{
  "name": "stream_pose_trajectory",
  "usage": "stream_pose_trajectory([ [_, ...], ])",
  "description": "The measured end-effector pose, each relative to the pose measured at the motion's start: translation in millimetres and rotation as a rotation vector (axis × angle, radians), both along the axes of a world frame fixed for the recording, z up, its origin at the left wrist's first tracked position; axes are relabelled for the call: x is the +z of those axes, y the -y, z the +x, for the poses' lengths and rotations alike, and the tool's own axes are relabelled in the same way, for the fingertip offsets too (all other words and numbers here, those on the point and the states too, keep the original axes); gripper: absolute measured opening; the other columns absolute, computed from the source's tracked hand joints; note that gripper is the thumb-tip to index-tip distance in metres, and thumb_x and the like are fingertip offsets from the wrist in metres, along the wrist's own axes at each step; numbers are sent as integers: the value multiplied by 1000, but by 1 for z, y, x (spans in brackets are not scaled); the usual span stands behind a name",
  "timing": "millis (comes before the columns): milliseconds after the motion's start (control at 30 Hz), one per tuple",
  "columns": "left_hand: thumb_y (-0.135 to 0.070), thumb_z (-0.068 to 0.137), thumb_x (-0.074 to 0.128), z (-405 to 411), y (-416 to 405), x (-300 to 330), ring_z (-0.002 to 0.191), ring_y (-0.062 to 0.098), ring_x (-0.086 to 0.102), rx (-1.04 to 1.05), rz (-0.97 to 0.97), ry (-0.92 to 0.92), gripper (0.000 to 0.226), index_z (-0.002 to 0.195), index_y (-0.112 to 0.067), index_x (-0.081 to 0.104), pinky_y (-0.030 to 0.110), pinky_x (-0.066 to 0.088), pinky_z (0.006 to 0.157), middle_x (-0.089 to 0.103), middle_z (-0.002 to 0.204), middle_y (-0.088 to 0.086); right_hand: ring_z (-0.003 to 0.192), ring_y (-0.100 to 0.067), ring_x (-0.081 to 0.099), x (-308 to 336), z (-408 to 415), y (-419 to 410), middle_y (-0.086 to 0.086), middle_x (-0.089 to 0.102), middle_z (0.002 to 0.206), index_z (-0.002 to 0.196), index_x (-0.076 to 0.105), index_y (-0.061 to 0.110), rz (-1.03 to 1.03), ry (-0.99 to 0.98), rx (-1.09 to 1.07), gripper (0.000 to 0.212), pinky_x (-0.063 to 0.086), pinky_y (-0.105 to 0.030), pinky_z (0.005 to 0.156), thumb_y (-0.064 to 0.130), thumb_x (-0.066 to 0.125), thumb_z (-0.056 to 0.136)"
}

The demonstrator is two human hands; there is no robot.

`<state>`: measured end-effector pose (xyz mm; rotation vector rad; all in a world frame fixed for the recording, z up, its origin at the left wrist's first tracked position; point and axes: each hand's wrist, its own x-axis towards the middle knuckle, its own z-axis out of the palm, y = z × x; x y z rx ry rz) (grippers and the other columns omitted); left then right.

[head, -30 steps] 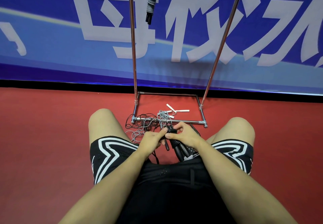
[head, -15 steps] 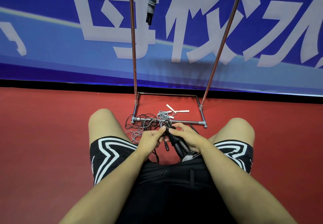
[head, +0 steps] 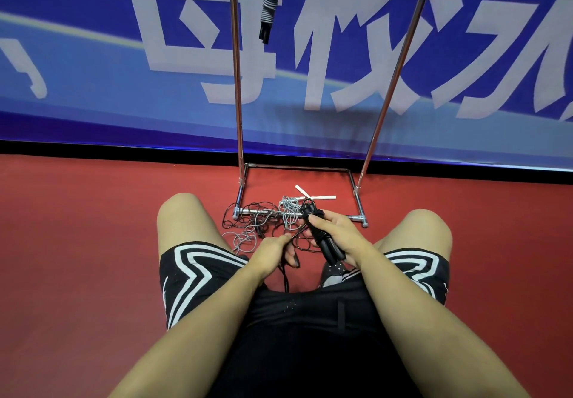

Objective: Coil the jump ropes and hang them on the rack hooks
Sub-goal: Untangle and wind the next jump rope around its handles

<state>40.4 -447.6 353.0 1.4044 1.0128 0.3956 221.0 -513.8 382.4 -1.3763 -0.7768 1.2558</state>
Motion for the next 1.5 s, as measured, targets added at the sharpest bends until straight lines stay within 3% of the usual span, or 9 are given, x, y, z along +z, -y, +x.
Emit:
stream_pose_trajectory([
  [167,-31,104,57,-3,-2,-1,52,4,47,138,243,95,39,77,-4,66,21,40,63,53,53,-14,73,-22,71,1,-2,0,-14,75,94,121,63,6,-38,-7,-47,31,56,-29,63,20,72,95],
  [267,-32,103,60,-3,-2,0,63,-9,58,119,379,34,25,86,-20,74,9,41,66,65,64,-25,68,-21,64,-2,-1,-3,-14,64,86,118,62,6,-67,-50,-57,37,54,-31,63,31,74,93],
  [433,-25,106,51,0,-2,-2,107,14,64,39,401,-75,27,122,-18,71,30,47,98,71,109,-8,70,-21,59,-3,-2,-5,-11,57,91,121,57,0,-104,-189,-70,33,52,-31,66,28,46,108],
  [667,-31,103,56,-1,0,-1,100,11,69,67,555,-147,28,123,-21,72,29,50,94,77,101,-7,94,-19,65,-11,-3,-4,-11,70,110,117,68,12,-98,60,5,17,54,-30,83,19,64,101],
  [967,-31,100,58,1,0,-3,94,4,69,21,597,-209,26,121,-28,73,28,53,91,77,91,-17,105,-22,73,-15,-2,-3,-5,78,104,106,78,21,-109,262,24,37,55,-42,102,34,91,74],
  [1067,-30,101,58,1,1,-3,102,1,67,-13,594,-156,27,124,-29,72,19,49,90,76,108,-16,100,-12,73,-10,-3,-2,-2,79,100,103,77,18,-93,260,32,35,55,-30,97,28,93,74],
  [1200,-23,102,56,0,4,-2,117,3,60,-90,567,-85,32,131,-28,68,22,44,102,70,126,-13,97,-24,74,-7,-5,-1,-12,77,99,114,67,1,-86,163,63,41,56,-42,99,14,87,80],
  [1400,-31,98,63,1,-1,-9,65,14,67,0,311,-26,10,104,-32,70,44,61,79,75,86,0,87,-35,74,-4,-11,2,-21,76,94,100,66,2,-62,143,59,20,60,-39,82,0,79,85],
  [1500,-47,100,58,-1,2,-4,55,18,62,-58,89,-73,41,95,-8,66,37,55,69,69,65,2,78,-27,73,-4,-6,0,-14,75,94,105,63,4,-84,125,-70,34,58,-36,71,6,86,79],
])
